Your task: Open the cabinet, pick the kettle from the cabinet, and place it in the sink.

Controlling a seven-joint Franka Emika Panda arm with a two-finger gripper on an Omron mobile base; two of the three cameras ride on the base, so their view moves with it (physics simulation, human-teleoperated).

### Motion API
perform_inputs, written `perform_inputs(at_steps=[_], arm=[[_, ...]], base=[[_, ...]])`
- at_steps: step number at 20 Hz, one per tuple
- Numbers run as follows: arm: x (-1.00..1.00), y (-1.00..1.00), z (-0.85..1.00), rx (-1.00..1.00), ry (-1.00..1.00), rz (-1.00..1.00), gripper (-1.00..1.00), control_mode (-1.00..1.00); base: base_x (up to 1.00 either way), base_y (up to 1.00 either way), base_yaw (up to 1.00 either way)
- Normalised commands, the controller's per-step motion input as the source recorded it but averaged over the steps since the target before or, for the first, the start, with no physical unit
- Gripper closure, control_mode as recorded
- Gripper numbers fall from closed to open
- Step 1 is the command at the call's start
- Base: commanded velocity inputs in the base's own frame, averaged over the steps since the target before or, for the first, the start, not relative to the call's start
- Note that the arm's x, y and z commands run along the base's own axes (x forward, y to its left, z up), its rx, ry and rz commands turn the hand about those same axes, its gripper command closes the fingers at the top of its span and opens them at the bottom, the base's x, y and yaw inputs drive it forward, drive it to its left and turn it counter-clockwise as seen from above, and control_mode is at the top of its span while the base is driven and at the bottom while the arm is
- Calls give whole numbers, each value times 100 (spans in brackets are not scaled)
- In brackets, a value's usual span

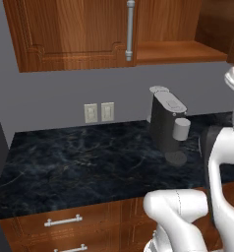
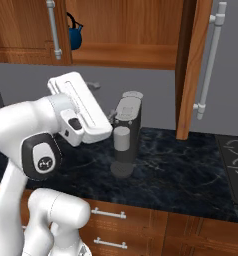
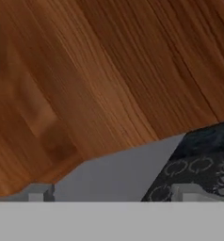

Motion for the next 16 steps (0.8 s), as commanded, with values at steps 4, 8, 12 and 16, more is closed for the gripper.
perform_inputs(at_steps=[4, 8, 12, 16], arm=[[-1, 64, 16, -16, 24, 21, -100, -100], [0, 61, 14, -8, 16, 16, -100, -100], [0, 57, 16, -2, 12, 15, -100, -100], [0, 57, 22, -4, 8, 14, -100, -100]], base=[[0, 0, 0], [0, 0, 0], [0, 0, 0], [0, 0, 0]])
